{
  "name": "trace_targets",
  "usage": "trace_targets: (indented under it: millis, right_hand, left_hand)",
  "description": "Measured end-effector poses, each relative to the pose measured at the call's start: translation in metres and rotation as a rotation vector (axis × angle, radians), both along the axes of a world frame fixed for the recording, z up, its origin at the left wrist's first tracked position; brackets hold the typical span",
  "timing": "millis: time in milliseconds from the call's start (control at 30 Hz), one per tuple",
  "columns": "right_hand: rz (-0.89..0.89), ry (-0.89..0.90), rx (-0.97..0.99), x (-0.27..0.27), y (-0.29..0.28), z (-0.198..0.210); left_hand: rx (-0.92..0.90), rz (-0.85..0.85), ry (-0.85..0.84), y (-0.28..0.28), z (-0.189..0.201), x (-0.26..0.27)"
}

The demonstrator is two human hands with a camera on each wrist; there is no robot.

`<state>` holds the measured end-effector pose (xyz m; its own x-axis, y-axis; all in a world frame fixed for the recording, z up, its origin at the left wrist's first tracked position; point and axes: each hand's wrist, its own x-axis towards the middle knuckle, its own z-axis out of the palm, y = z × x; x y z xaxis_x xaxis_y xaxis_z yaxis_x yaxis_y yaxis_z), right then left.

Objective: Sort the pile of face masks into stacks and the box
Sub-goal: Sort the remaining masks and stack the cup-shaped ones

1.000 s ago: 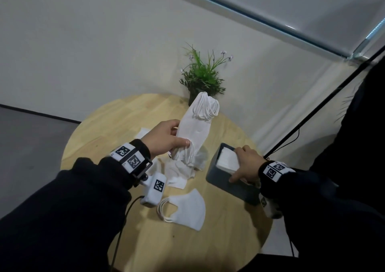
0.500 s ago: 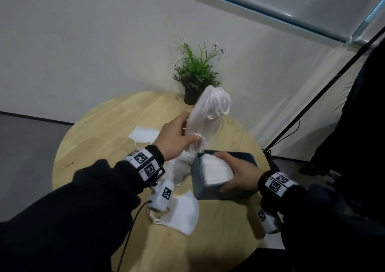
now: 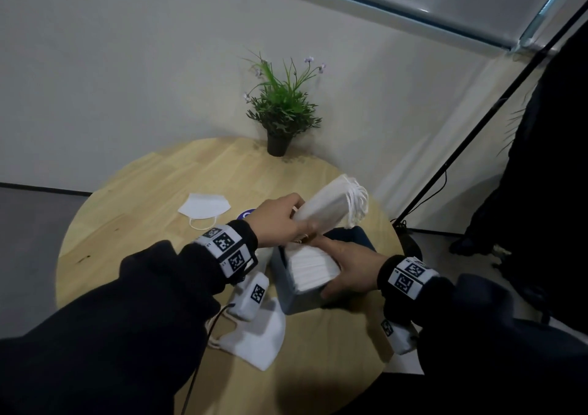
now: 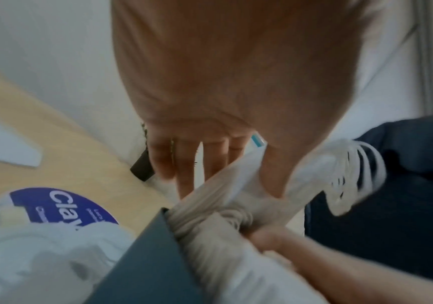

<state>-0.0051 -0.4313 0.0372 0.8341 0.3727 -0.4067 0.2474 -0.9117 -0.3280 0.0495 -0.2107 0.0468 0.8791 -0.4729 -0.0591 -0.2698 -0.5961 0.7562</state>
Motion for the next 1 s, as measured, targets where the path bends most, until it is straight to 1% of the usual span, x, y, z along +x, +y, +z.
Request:
trace_targets:
  millis: [67, 133, 200, 267, 300, 367, 467, 500, 533, 567, 600, 633, 700, 767, 800, 867, 900, 1000]
  right_hand:
    - [0.007, -0.005, -0.001, 0.0, 0.0, 0.0]
    - [0.001, -0.035, 0.027, -0.004, -0.002, 0.0]
    - [-0.038, -0.092, 0.128, -0.012, -0.006, 0.001]
    - [-0.083, -0.169, 0.213, -0.022, -0.012, 0.004]
    - [-0.101, -0.217, 0.223, -0.027, -0.016, 0.007]
    - [-0.146, -0.378, 0.22, -0.036, -0.022, 0.014]
    - [-0.153, -0.789, 0.231, -0.039, -0.022, 0.033]
    - [-0.155, -0.887, 0.216, -0.036, -0.019, 0.042]
    - [-0.154, -0.942, 0.182, -0.029, -0.013, 0.05]
    - [-0.134, -0.958, 0.124, -0.021, -0.007, 0.059]
    - [-0.091, -0.923, 0.043, -0.01, -0.002, 0.066]
    - [-0.045, -0.849, -0.06, 0.001, 0.002, 0.071]
    - [0.023, -0.649, -0.235, 0.023, 0.01, 0.075]
    - [0.026, -0.485, -0.358, 0.039, 0.012, 0.074]
    - [0.007, -0.441, -0.404, 0.044, 0.01, 0.073]
    - [-0.042, -0.402, -0.438, 0.049, 0.002, 0.069]
    - [-0.07, -0.384, -0.425, 0.051, -0.003, 0.064]
    - [-0.118, -0.389, -0.407, 0.053, -0.021, 0.036]
  left_hand:
    - [0.046, 0.032, -0.092, -0.001, -0.003, -0.001]
    - [0.045, 0.06, -0.125, -0.001, -0.007, -0.001]
    - [0.076, 0.056, -0.183, -0.002, -0.01, -0.002]
    - [0.188, 0.025, -0.264, -0.005, -0.013, -0.003]
    - [0.259, 0.001, -0.307, -0.008, -0.015, -0.004]
    - [0.369, -0.026, -0.347, -0.014, -0.016, -0.004]
    - [0.484, -0.071, -0.405, -0.022, -0.013, -0.004]
    - [0.523, -0.082, -0.446, -0.024, -0.011, -0.006]
    - [0.554, -0.091, -0.488, -0.025, -0.009, -0.008]
    - [0.578, -0.094, -0.517, -0.027, -0.008, -0.01]
    - [0.588, -0.098, -0.525, -0.027, -0.007, -0.011]
    - [0.589, -0.098, -0.516, -0.027, -0.007, -0.012]
    - [0.565, -0.094, -0.479, -0.027, -0.009, -0.013]
    - [0.494, -0.09, -0.441, -0.026, -0.01, -0.013]
    - [0.44, -0.082, -0.421, -0.024, -0.01, -0.012]
    - [0.355, -0.084, -0.384, -0.021, -0.01, -0.01]
    - [0.351, -0.095, -0.387, -0.02, -0.009, -0.008]
    - [0.473, -0.139, -0.386, -0.019, -0.006, -0.008]
